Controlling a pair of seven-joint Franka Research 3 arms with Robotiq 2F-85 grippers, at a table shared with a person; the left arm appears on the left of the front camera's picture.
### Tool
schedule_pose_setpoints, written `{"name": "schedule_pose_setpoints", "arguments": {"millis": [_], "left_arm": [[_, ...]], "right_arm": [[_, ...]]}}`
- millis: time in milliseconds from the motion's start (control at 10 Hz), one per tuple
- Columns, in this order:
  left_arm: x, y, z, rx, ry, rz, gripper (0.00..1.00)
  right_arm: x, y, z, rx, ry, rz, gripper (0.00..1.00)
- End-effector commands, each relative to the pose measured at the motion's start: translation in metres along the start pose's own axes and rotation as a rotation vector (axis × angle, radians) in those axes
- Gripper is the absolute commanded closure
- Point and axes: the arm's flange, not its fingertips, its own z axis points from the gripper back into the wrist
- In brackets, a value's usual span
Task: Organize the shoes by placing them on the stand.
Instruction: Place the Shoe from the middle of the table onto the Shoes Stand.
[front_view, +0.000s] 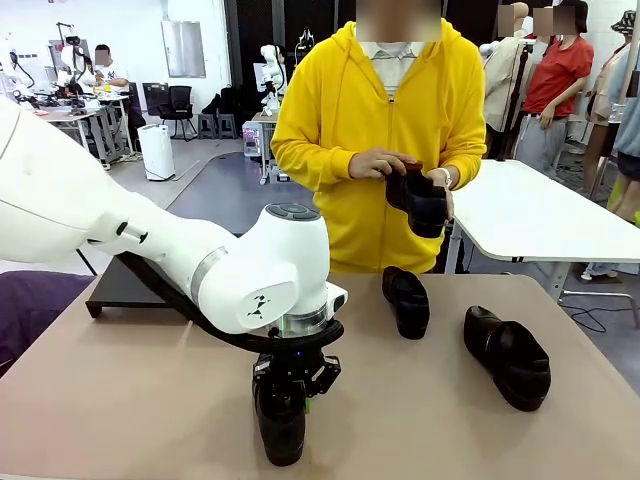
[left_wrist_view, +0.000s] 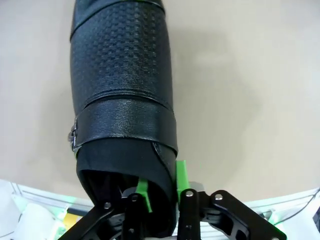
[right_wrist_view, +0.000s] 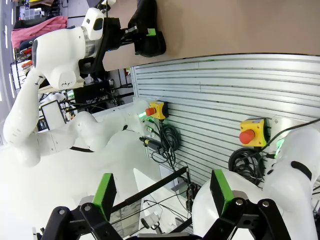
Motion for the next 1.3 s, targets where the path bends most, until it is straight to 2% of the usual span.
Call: {"name": "schedule_pose_setpoints", "arguments": {"millis": [0, 500, 600, 700, 900, 1100, 1200], "left_arm": [[0.001, -0.006, 0.004, 0.111, -0.029, 0.050, 1.00], [-0.003, -0.002, 0.015, 0.105, -0.036, 0.000, 1.00], [-0.008, 0.003, 0.030, 0.081, -0.057, -0.043, 1.00], [-0.019, 0.014, 0.056, 0.076, -0.125, -0.071, 1.00], [-0.044, 0.054, 0.114, 0.121, -0.229, -0.101, 1.00], [-0.052, 0.110, 0.147, 0.198, -0.263, -0.112, 1.00], [-0.053, 0.152, 0.159, 0.174, -0.262, -0.114, 1.00]], "right_arm": [[-0.001, -0.001, 0.003, 0.007, 0.002, 0.025, 0.00], [-0.001, -0.001, 0.003, 0.007, 0.002, 0.025, 0.00], [-0.001, -0.001, 0.003, 0.007, 0.002, 0.025, 0.00], [-0.001, -0.001, 0.003, 0.007, 0.002, 0.025, 0.00], [-0.001, -0.001, 0.003, 0.007, 0.002, 0.025, 0.00], [-0.001, -0.001, 0.003, 0.007, 0.002, 0.025, 0.00], [-0.001, -0.001, 0.003, 0.007, 0.002, 0.025, 0.00]]}}
